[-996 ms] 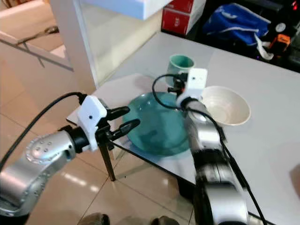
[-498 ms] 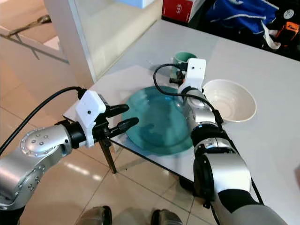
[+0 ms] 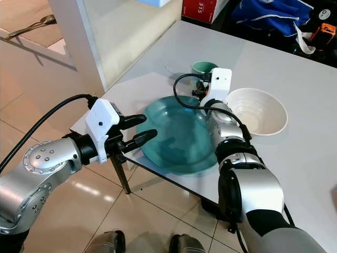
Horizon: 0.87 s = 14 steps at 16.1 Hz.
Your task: Setting the table
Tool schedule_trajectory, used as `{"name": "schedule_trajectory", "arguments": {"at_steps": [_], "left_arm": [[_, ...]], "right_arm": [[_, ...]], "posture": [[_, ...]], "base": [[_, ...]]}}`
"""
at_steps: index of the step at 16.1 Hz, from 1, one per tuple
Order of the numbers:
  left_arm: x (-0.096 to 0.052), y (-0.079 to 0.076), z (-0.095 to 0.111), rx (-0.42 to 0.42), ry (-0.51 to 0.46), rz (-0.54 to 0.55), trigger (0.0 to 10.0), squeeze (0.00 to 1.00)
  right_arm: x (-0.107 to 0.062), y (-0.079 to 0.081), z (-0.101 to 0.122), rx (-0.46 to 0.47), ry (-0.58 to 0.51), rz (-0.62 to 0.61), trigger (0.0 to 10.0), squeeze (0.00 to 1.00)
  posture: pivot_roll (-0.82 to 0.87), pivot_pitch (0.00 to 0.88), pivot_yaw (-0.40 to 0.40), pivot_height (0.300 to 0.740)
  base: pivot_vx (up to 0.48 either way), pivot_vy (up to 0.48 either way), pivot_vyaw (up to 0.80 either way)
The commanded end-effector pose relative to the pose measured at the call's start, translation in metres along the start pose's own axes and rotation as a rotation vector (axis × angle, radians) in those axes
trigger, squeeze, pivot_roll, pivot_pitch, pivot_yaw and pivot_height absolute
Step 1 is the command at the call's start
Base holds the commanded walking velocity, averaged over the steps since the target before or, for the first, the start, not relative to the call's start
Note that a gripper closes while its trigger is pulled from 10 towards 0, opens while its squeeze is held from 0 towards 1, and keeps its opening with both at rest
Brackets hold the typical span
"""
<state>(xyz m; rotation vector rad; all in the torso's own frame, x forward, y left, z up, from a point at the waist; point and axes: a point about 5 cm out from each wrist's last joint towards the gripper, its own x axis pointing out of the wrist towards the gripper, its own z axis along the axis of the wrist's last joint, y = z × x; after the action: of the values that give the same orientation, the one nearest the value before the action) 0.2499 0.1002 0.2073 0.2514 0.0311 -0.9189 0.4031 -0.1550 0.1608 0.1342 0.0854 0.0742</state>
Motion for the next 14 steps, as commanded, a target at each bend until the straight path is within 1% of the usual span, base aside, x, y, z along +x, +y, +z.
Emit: {"name": "schedule_trajectory", "arguments": {"at_steps": [1, 4, 7, 10, 11, 12, 13, 14], "left_arm": [[0.001, 0.001, 0.001, 0.007, -0.006, 0.003, 10.0, 0.00], [0.001, 0.002, 0.002, 0.008, -0.007, 0.006, 10.0, 0.00], [0.002, 0.002, 0.001, 0.011, -0.008, 0.010, 10.0, 0.00], [0.003, 0.003, 0.001, 0.012, -0.011, 0.012, 10.0, 0.00], [0.005, 0.004, 0.001, 0.014, -0.015, 0.011, 10.0, 0.00], [0.007, 0.004, 0.002, 0.018, -0.020, 0.010, 10.0, 0.00], [0.007, 0.005, 0.002, 0.020, -0.021, 0.010, 10.0, 0.00], [0.008, 0.006, 0.002, 0.023, -0.022, 0.009, 10.0, 0.00]], "right_arm": [[0.001, -0.001, 0.005, 0.008, -0.010, 0.004, 10.0, 1.00], [0.001, 0.001, 0.002, -0.010, 0.008, 0.010, 10.0, 1.00], [-0.001, 0.005, -0.009, -0.016, 0.034, 0.058, 10.0, 1.00], [-0.001, 0.008, -0.009, -0.013, 0.031, 0.082, 10.0, 1.00], [-0.001, 0.008, -0.006, -0.024, 0.022, 0.096, 10.0, 0.57], [0.000, 0.005, -0.002, -0.048, 0.005, 0.084, 10.0, 0.00], [0.000, 0.003, 0.000, -0.059, 0.002, 0.071, 10.0, 0.00], [0.000, -0.003, 0.003, -0.085, 0.009, 0.026, 10.0, 0.00]], "posture": [[0.15, 0.152, -0.057, 0.740], [0.14, 0.145, -0.060, 0.740], [0.14, 0.134, -0.058, 0.740], [0.13, 0.120, -0.054, 0.740], [0.13, 0.114, -0.051, 0.740], [0.12, 0.109, -0.047, 0.740], [0.12, 0.109, -0.047, 0.740], [0.11, 0.101, -0.045, 0.740]], "base": [[0.000, 0.000, 0.00], [0.000, 0.000, 0.00], [0.000, 0.000, 0.00], [0.000, 0.000, 0.00], [0.000, 0.000, 0.00], [0.000, 0.000, 0.00], [0.000, 0.000, 0.00], [0.000, 0.000, 0.00]]}}
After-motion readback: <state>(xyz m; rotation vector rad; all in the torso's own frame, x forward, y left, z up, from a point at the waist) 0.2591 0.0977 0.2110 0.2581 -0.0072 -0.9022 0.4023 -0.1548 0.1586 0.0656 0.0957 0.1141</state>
